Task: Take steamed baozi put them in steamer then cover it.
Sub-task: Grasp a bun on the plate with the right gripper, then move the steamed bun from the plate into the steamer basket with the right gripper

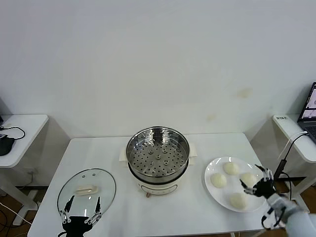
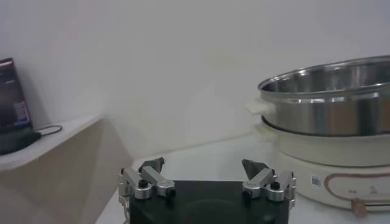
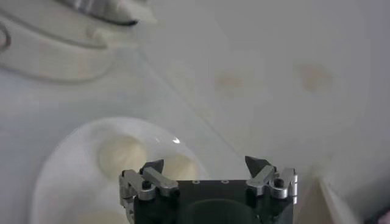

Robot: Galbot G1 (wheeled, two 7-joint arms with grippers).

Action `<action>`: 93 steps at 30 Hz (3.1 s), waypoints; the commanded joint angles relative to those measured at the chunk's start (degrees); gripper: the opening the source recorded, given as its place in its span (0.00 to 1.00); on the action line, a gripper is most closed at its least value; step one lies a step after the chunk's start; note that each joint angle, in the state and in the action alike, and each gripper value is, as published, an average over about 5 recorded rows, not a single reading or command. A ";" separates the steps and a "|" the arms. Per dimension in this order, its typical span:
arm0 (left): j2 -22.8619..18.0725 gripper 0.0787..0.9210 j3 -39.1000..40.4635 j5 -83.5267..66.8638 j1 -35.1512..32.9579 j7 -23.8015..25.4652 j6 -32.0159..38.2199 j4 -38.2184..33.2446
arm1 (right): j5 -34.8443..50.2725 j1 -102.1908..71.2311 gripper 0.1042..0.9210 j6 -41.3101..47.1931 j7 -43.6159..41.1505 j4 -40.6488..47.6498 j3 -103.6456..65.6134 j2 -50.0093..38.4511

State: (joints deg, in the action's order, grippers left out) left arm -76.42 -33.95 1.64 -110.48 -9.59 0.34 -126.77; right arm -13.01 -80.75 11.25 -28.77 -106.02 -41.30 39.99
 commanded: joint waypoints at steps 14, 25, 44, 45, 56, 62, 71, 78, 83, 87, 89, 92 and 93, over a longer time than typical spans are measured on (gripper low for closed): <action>-0.32 0.88 0.25 4.05 2.12 2.28 -2.26 -0.23 | -2.36 55.95 0.88 -0.66 -26.01 22.26 52.47 -15.22; -0.91 0.88 0.44 4.52 3.47 2.61 -3.14 -0.20 | -5.00 68.02 0.88 -4.83 -31.33 32.87 67.86 -7.18; -1.13 0.88 -0.15 5.00 2.92 2.66 -3.05 -0.50 | -7.71 66.63 0.84 -2.53 -28.61 40.16 68.61 3.21; -1.14 0.88 -0.15 5.00 2.91 2.66 -3.05 -0.49 | -7.74 66.56 0.84 -2.36 -28.64 40.24 68.65 3.33; -1.30 0.88 0.01 5.04 2.88 2.55 -3.04 -0.48 | -8.92 65.98 0.70 -1.01 -28.93 40.62 68.35 3.19; -1.25 0.88 -0.06 5.09 2.80 2.48 -3.01 -0.56 | -9.15 65.81 0.64 -0.66 -28.84 41.40 68.03 3.56; -1.26 0.88 -0.13 5.21 2.49 2.41 -2.96 -0.71 | -8.41 66.56 0.56 -0.44 -29.78 41.91 67.90 3.31; -1.04 0.88 -0.16 5.25 2.34 2.46 -3.03 -1.06 | -2.77 69.55 0.56 0.69 -31.51 37.86 70.91 -0.14; -0.69 0.88 -0.24 5.25 2.21 2.53 -3.05 -1.33 | 2.60 75.21 0.56 2.12 -32.44 33.91 76.14 -3.60; -0.37 0.88 -0.29 5.18 2.18 2.55 -3.03 -1.58 | 7.46 82.32 0.57 3.47 -33.01 31.02 81.96 -5.65; -0.21 0.88 -0.31 5.13 2.22 2.55 -3.01 -1.59 | 9.90 86.13 0.57 4.08 -33.30 29.72 84.52 -6.16; 0.08 0.88 -0.35 5.05 2.33 2.56 -3.00 -1.53 | 14.16 92.62 0.57 4.94 -33.59 27.93 89.03 -5.72; 0.17 0.88 -0.38 5.00 2.36 2.58 -3.00 -1.54 | 15.69 94.96 0.57 5.20 -33.65 27.42 90.52 -5.21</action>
State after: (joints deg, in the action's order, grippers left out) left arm -76.15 -34.40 6.59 -108.07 -7.02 -2.68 -128.44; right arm -3.52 5.74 15.69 -62.06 -75.18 43.12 36.85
